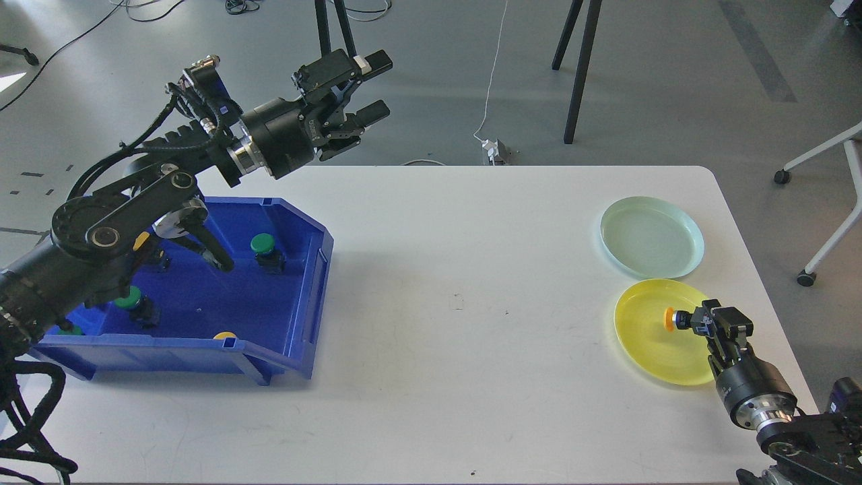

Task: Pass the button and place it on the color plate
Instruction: 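Lower the yellow button onto the yellow plate and open the right gripper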

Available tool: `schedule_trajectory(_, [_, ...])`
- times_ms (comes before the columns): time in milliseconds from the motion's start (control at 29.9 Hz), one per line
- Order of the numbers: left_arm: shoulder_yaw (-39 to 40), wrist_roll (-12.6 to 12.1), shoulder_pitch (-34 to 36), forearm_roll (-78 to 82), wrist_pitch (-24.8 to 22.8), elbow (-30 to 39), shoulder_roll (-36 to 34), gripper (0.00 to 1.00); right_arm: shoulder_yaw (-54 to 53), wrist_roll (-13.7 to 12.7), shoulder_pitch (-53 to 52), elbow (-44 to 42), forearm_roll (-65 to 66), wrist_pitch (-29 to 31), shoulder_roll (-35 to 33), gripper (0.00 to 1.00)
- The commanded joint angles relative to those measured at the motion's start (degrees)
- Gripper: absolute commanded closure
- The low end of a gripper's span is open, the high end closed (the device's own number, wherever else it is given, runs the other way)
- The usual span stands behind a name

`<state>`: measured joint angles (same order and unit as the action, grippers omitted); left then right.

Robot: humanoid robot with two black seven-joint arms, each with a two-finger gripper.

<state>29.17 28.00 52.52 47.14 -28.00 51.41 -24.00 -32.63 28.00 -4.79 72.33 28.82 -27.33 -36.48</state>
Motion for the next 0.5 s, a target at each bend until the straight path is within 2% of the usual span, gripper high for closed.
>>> schedule_trajectory(0, [0.01, 0.0, -0.04, -0.03, 0.0, 0.0, 0.0, 0.03, -0.07, 0.0, 0.22, 0.26, -0.08, -0.01, 0.18, 0.53])
schedule_trajectory(134, [0.01, 0.0, 0.04, -0.03, 0.0, 0.0, 0.0, 0.03, -0.42, 0.0, 0.48, 0.53, -0.08, -0.1, 0.18, 0.5])
schedule_trajectory(334, [0.01, 0.0, 0.04, 0.06, 0.0, 0.0, 0.0, 0.03, -1.04, 0.0, 0.48, 0.62, -0.16, -0.1, 0.27, 0.4])
schedule_trajectory(468, [0.01, 0.0, -0.05, -0.03, 0.0, 0.0, 0.0, 0.03, -1.3, 0.0, 0.4, 0.62, -1.47, -0.1, 0.27, 0.38])
